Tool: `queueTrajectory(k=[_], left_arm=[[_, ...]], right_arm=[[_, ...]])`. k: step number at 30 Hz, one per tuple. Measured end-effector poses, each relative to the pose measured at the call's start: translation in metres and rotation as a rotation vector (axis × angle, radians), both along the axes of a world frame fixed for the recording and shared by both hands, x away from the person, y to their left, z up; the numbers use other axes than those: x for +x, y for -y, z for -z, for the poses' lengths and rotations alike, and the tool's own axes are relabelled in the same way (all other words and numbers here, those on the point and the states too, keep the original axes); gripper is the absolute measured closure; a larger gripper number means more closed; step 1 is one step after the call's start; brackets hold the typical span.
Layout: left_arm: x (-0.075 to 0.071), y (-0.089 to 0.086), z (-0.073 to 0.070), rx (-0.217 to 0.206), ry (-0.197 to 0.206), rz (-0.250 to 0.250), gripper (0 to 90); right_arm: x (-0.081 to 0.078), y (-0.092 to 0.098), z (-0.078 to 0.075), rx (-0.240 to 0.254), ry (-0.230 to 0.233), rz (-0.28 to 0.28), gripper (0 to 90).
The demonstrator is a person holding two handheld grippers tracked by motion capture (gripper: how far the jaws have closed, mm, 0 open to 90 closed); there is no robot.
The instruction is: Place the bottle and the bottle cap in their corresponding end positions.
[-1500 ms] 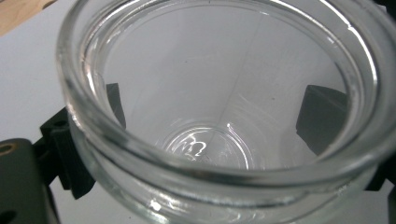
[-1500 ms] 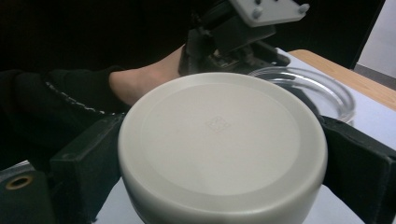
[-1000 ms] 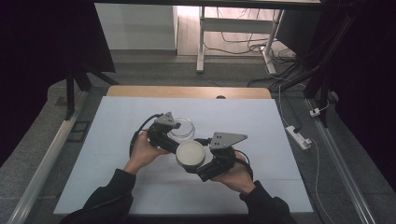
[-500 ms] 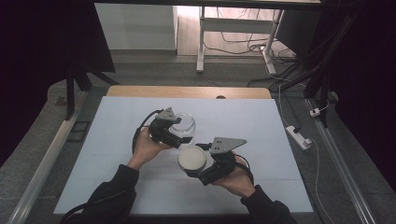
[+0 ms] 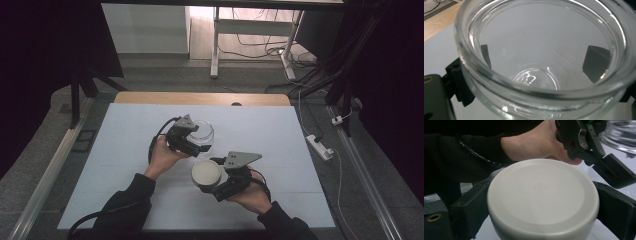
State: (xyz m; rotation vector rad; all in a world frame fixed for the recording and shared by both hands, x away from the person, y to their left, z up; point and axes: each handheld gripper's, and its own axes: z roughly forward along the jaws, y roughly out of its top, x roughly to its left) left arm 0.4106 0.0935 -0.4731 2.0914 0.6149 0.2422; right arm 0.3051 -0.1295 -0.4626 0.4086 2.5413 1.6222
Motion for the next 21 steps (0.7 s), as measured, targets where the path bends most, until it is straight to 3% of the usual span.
queueTrajectory(k=[10,21], left_arm=[[0.007,0.009,0.009,0.009,-0.001,0.0,7.2],[0.013,0.007,0.019,0.022,-0.006,-0.017,7.2]], right_arm=[[0.004,-0.003,0.015,-0.018,0.01,0.011,7.1],[0.011,-0.007,0.034,-0.058,0.031,0.03,7.0]])
